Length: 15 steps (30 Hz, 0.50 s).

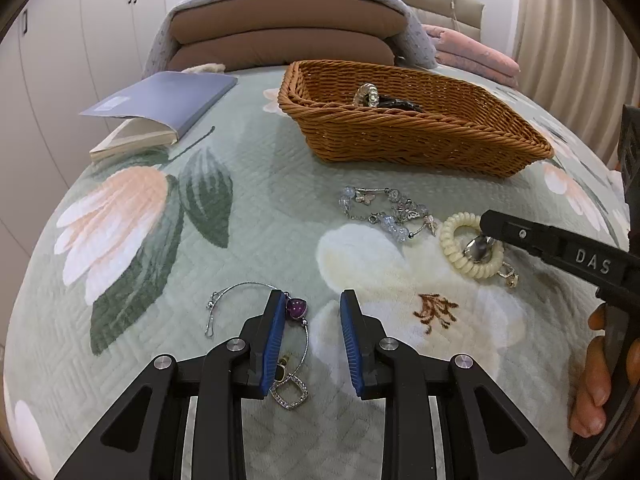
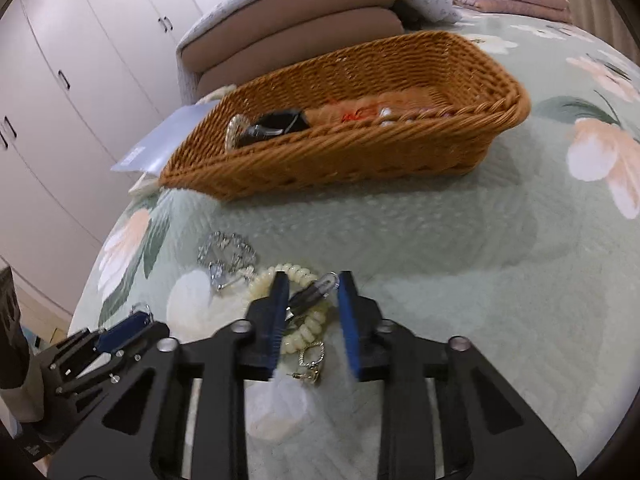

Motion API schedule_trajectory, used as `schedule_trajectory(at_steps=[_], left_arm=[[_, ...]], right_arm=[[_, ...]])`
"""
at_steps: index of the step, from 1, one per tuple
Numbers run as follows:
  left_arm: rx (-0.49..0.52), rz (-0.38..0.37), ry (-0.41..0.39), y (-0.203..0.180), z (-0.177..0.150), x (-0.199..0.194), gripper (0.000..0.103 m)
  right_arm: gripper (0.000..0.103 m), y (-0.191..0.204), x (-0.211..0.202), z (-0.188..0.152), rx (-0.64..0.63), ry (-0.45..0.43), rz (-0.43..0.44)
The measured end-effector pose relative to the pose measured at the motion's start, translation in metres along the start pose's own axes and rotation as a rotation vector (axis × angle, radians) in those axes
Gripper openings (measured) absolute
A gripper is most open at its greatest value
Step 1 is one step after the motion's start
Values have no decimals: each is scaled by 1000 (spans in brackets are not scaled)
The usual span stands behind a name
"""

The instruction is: Organize jewelry

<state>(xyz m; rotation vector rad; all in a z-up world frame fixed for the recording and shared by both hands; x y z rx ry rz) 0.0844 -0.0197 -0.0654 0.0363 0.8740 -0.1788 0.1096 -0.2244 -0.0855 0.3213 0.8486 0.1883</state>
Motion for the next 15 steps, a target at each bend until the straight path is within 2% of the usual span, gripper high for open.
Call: schedule_trajectory(at_steps=[3,4,5,6,7,12,15], left_arm=[[1,1,-3,0,0,0,28],[2,3,-4,0,0,0,26],[2,4,-6,0,0,0,17],[2,1,-7,1,-1,-1,12],[2,-4,-8,1,-1,-1,10],[2,-41,-33,2,-1,-7,10],[10,-69,-76,2,-2,-17,10]], right_arm=[[11,1,-8,0,1,-40,22],[9,1,-10,0,4,-52,26],[8,1,-12,0,8,-63,31],[8,1,-13,-1,10,-69,35],[7,1,-15,-1,12,-76,37],[7,-2,-25,-4,13,-105,42],[7,-6,-33,-6,16,-113,44]])
Point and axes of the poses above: each gripper's, at about its wrist camera, not at the fingertips, and x roughly the way its jaws point, y to its left, z to its top, the point moved 2 cm from there along x, roughly the way its jaws point, and after that the axes turned 1 degree about -z, right-handed, at the moved point
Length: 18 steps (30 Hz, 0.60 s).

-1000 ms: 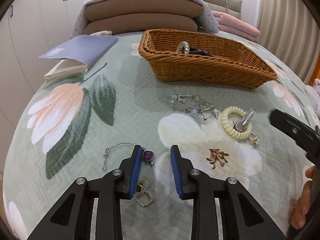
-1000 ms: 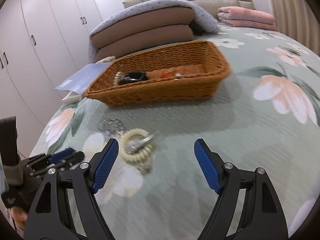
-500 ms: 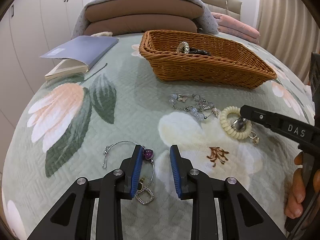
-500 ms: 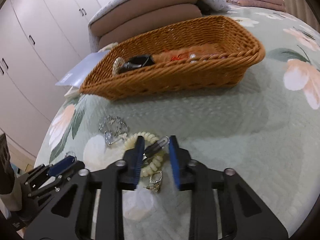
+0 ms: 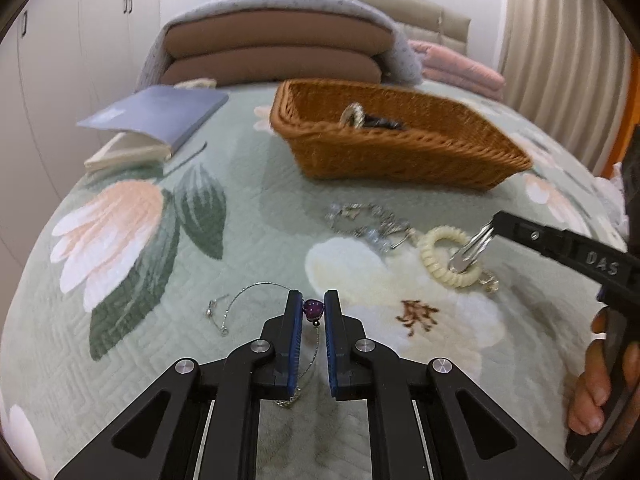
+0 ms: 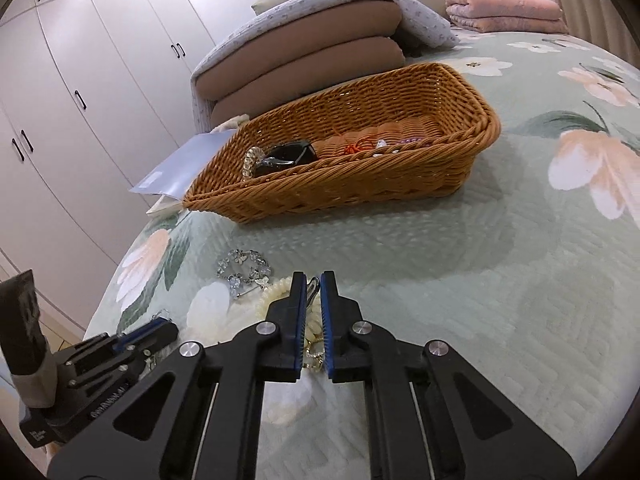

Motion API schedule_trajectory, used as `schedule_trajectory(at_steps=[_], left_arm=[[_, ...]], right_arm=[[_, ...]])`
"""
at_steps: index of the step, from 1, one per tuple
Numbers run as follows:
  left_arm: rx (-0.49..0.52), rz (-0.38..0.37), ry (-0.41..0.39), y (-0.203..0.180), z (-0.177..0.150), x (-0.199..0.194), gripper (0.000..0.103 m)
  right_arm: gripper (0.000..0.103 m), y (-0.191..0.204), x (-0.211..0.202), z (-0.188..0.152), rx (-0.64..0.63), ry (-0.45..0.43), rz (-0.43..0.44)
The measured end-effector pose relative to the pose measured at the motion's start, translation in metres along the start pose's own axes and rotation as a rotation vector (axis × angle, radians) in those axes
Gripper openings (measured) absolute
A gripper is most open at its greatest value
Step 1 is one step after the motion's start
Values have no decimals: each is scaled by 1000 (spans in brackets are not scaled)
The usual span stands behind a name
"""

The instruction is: Organize jewelry

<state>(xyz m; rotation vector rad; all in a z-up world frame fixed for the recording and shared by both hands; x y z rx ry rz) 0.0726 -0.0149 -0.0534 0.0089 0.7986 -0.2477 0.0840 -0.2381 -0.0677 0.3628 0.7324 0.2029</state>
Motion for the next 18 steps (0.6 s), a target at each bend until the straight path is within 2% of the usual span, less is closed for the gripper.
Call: schedule_trajectory(at_steps=[6,10,15,18], left_arm=[[-4,-63,-57,1,4,-15,10],[-51,-91,-74,13,8,-22,10],[-77,-102,-74,24,11,-23,10],[-71,-108,-72,24,9,-24,10]], right_arm=[[7,-3,-9,-2,1,-13,7],[7,3,-15,-4,-44,-17,5],[8,30,-13,-12,-191,34,0],[8,21,0,-16,-117,88,-36]])
Point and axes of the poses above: each gripper's, at about its wrist camera, not at the fingertips, and x roughly the way its jaws point, y to its left, z to its top, the point moved 2 cm from there along x, roughly the way its jaws point, and after that the axes turned 1 degree about -z, right-handed, at the moved point
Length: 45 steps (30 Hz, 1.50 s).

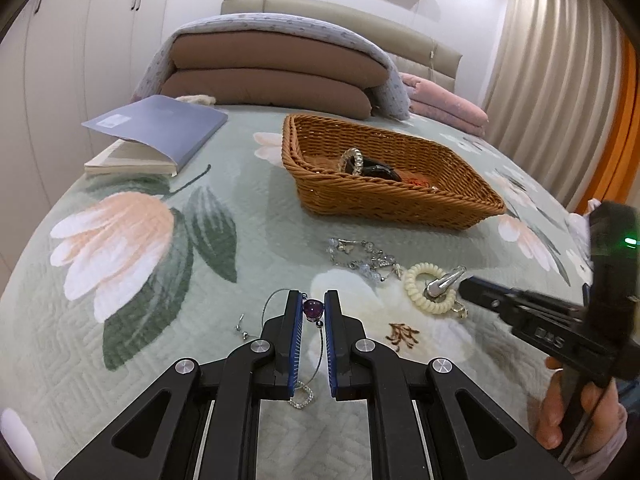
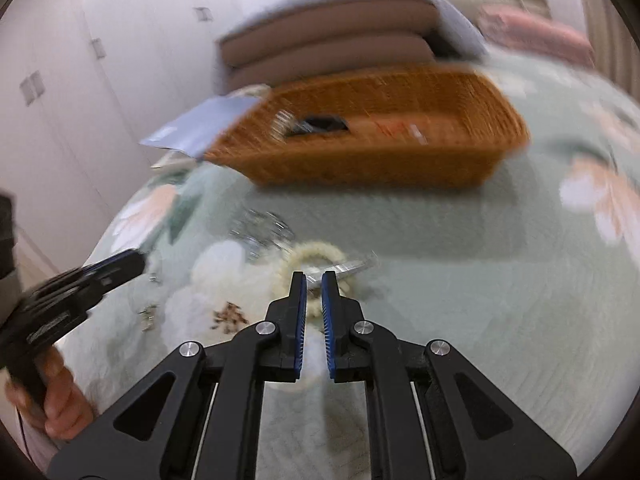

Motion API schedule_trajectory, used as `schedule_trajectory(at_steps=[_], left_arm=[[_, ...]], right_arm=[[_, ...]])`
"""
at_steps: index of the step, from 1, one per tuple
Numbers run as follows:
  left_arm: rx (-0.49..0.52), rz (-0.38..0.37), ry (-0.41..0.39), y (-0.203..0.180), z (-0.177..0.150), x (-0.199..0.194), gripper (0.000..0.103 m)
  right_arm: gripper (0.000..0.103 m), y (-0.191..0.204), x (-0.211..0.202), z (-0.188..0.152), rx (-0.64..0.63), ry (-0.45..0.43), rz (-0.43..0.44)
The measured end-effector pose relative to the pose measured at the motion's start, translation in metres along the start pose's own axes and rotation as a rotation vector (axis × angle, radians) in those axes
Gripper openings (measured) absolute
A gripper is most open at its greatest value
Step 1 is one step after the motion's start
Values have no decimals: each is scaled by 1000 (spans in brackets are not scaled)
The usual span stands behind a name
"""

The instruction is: Organize jewelry

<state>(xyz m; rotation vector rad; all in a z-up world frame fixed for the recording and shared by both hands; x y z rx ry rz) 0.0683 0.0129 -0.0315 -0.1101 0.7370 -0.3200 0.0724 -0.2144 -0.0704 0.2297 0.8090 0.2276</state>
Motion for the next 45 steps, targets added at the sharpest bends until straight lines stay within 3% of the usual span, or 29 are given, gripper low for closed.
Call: schedule_trajectory(at_steps=[2,6,15,19,21,22,23,24,27,31,33,34,35,37,42,45], left_arm=[[6,-3,0,0,-1,-1,10],[5,-11,0,3,-1,-3,10],[-21,-39,-9,11,3,-8,11],[-15,-50,-13,11,2,-11,11],[-20,-59,-12,13,3,-11,11],[-26,-65,-12,15,3,-11,11],[-32,-74,-12,16,4,-12,11],[-36,-80,-12,17,4,-12,11],[-40,-80,-12,18,4,-12,11],[-39,-81,-9,18,4,-12,11],[-40,-82,-9,17,4,-12,11],[-40,-82,-9,17,4,-12,11],[-41,-83,-8,17,4,-12,11],[-40,-86,-7,17,4,-12,11],[-25,-90,-11,14,4,-14,11],[-24,-93,-13,14,5,-16,11]], right_arm=[[8,-17,8,-1,107,37,28],[9,-40,1,3,240,-4,116],[12,-41,15,10,298,50,137],[13,-47,13,9,360,18,190],[24,-47,6,8,359,-4,198],[42,-46,3,9,352,-12,206],[71,-44,-2,9,344,-23,223],[76,-42,-5,9,338,-31,233],[76,-34,-12,11,277,-32,157],[76,-31,-7,12,197,43,6],[74,-35,-6,11,208,50,-8],[69,-35,-4,11,206,52,-5],[54,-35,-2,11,191,61,-13],[42,-24,0,14,99,85,-51],[42,24,8,16,-274,155,-156],[35,27,14,21,-277,182,-154]])
Point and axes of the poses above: each gripper's, at about its wrist camera, not at the fingertips, and x roughly the way its jaws point, y to its left, z to its top, the point moved 2 cm from there along x, roughly the way its jaws point, and after that the axes turned 1 degree about -z, right-handed, at the moved point
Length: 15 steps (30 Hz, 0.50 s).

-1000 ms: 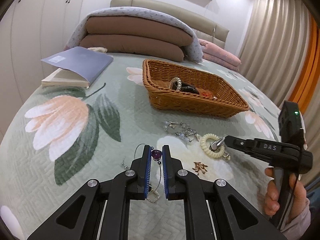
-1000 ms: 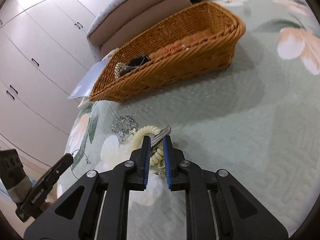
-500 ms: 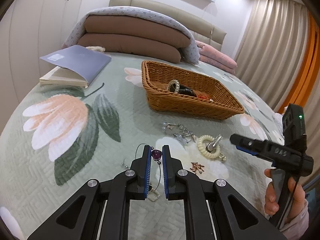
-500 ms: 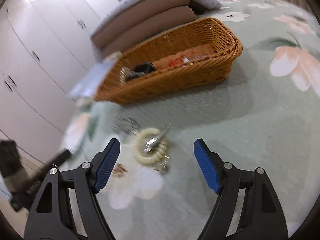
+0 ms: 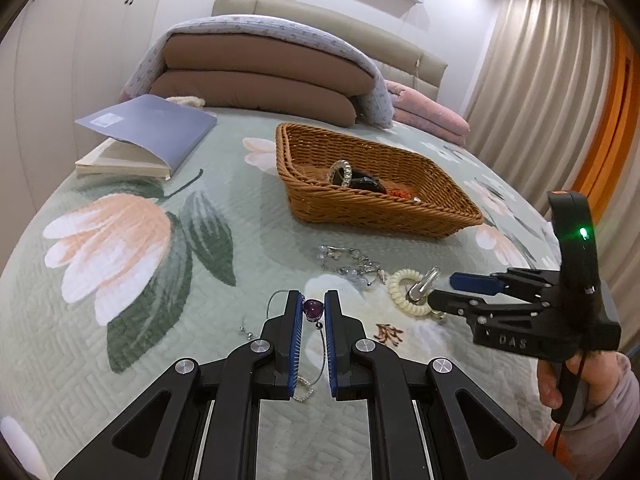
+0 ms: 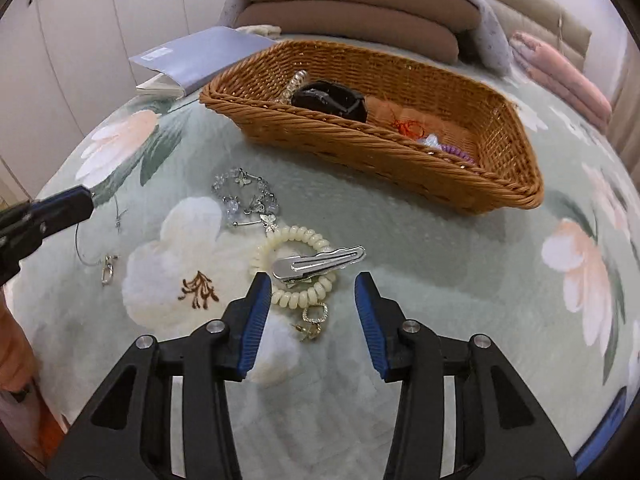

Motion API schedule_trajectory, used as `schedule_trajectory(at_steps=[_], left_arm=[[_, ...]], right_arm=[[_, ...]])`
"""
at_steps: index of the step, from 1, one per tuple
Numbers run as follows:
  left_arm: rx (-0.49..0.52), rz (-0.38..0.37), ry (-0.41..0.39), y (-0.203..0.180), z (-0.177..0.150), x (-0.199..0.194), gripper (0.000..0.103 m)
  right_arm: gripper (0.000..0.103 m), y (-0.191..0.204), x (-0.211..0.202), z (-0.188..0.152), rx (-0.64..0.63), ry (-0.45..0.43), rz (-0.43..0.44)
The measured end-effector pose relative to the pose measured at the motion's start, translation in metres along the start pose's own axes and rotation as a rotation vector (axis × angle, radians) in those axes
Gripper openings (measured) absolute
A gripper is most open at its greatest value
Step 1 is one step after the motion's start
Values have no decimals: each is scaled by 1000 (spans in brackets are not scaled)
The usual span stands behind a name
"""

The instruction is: Organize jewelry

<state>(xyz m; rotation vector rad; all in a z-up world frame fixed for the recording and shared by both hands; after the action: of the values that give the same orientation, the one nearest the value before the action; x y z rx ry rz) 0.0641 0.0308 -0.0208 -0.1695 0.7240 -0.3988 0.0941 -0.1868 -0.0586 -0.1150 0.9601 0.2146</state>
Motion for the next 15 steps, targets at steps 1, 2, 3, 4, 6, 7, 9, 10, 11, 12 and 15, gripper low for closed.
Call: schedule_trajectory(at_steps=[1,2,3,4,6,7,9,10,11,12,15], left_arm=[[-2,0,0,0,0,0,11],[-4,-1,0,1,0,0,11],[-6,-2,2,2,0,0,11],[-7,-2,3,2,0,1,11],[-7,-2,6,2,0,2,11],[-7,-2,6,2,0,2,11],[-7,-4,4,3,0,1,11],[-8,-4,3,3,0,1,11],[-9,-5,1,4,1,1,11],[-10,-5,1,4,1,1,11],[-19,-10,1,6,1,1,11]], right_arm=[[30,-2,1,1,34,2,39],[29,-5,1,2,81,-4,88],[29,-7,1,2,119,-8,117],[29,-9,2,1,157,-9,144],[29,-10,8,-1,228,3,193],[29,-10,13,-1,263,18,186],[29,-11,22,2,328,31,186],[29,-13,24,4,366,29,196],[29,-14,26,6,394,35,188],[29,-15,30,7,412,40,183],[27,-13,41,10,456,62,143]])
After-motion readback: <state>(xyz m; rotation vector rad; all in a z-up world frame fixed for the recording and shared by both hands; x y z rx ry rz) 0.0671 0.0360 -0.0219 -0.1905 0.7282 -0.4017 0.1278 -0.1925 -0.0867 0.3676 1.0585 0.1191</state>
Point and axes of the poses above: each gripper's, at about its wrist camera, not at the fingertips, and x roughly the way its jaws point, y to its left, z to its top, the point moved 2 cm from there along x, roughly the way its jaws point, and after that the axes turned 1 degree about -z, right-handed, at the moved point
